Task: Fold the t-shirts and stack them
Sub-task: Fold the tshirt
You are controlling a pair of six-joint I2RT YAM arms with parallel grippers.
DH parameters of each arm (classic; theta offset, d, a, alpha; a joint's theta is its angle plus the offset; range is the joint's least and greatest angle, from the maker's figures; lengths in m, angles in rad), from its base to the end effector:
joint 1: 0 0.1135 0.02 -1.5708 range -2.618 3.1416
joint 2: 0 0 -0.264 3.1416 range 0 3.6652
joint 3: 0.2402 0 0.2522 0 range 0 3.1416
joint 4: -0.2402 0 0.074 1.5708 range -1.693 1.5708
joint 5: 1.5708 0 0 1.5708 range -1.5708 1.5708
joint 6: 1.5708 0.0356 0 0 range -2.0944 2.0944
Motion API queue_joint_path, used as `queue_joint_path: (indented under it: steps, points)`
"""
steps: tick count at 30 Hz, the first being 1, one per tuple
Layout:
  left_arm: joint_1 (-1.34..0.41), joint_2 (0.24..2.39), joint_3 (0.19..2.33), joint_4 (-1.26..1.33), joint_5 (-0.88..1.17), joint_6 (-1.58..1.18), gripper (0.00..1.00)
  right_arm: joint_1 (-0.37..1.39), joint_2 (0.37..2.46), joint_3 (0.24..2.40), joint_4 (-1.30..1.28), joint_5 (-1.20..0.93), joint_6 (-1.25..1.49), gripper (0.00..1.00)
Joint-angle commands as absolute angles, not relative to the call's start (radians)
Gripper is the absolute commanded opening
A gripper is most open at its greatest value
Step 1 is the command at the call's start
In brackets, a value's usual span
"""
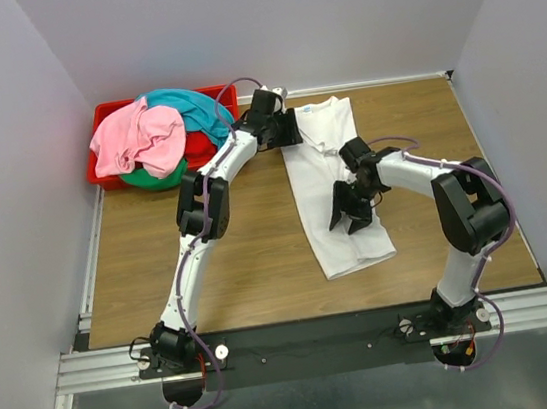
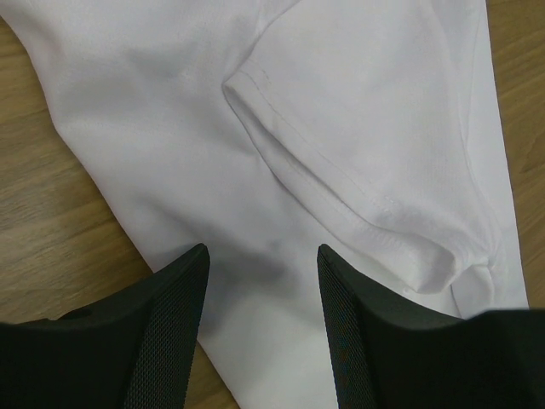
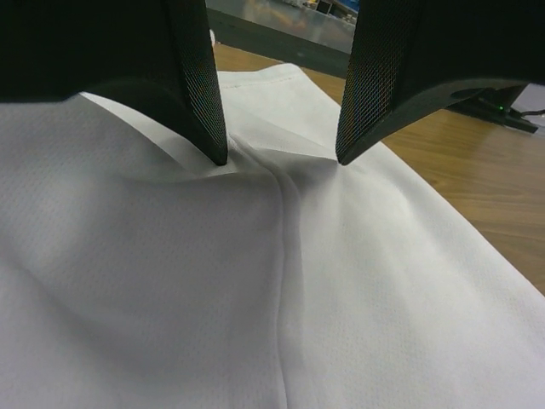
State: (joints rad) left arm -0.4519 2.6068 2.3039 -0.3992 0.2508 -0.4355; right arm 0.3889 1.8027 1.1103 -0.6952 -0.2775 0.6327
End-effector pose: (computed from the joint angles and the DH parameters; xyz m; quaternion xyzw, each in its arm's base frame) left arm 0.5194 -0.2620 0.1622 0.0600 0.8996 -0.2817 0.3284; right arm 0.2991 0.1331 0.1538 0.1074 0.9805 0.1644 0.0117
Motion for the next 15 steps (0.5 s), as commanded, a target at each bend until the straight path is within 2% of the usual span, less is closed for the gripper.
queue_joint_path:
  steps: [1,15]
  points:
    - [-0.437,2.638,2.338,-0.391,0.281,-0.420,0.62,0.417,1.835,1.105,-0.669,-0.308,0.658,0.62]
    - [-0.433,2.615,2.350,-0.337,0.295,-0.399,0.63,0.459,1.738,1.046,-0.693,-0.353,0.701,0.64]
